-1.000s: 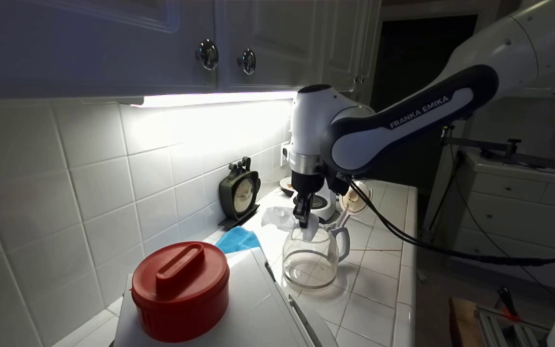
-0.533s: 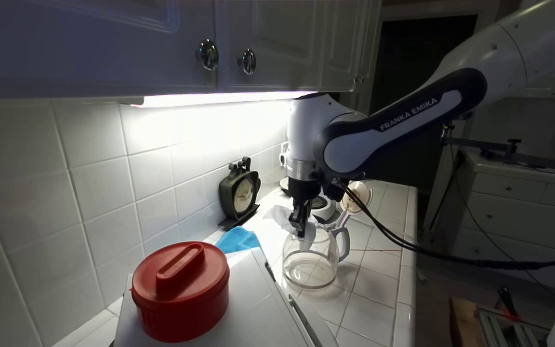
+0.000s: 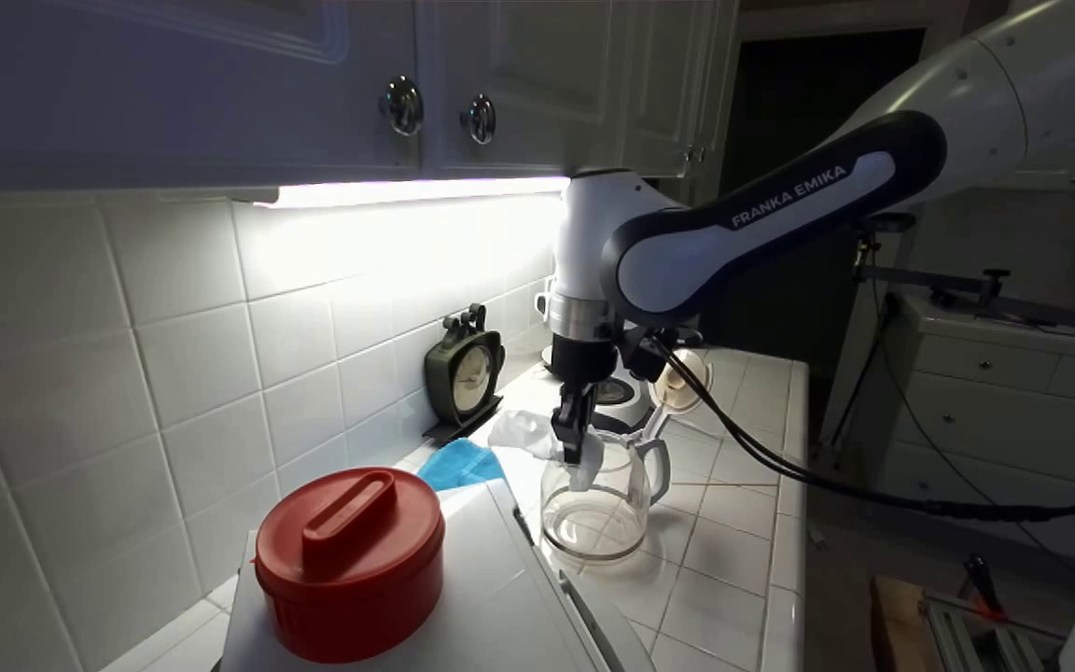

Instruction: Use the tissue to wipe the coffee pot

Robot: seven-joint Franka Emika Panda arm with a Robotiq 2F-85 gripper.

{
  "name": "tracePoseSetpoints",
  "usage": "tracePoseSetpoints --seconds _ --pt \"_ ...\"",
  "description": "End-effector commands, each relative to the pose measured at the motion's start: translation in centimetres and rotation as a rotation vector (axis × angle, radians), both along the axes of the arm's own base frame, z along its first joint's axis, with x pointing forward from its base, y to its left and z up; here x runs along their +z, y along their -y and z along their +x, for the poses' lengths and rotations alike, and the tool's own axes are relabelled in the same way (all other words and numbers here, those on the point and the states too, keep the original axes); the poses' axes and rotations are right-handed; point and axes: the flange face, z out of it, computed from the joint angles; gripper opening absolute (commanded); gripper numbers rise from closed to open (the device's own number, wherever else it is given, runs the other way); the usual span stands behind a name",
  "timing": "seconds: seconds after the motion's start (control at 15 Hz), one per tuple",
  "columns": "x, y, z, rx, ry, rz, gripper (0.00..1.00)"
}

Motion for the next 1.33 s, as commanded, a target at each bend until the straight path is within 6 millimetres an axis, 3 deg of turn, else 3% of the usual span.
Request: tracePoseSetpoints --seconds 0.0,0.73,1.27 --pt "1.4 0.0 -0.5 0.051 -0.032 0.018 0.00" --pt "2.5 0.9 -2.7 0.185 -0.144 -0.093 0.00" --pt "6.3 -2.4 -4.3 0.277 -0.103 -0.042 0.00"
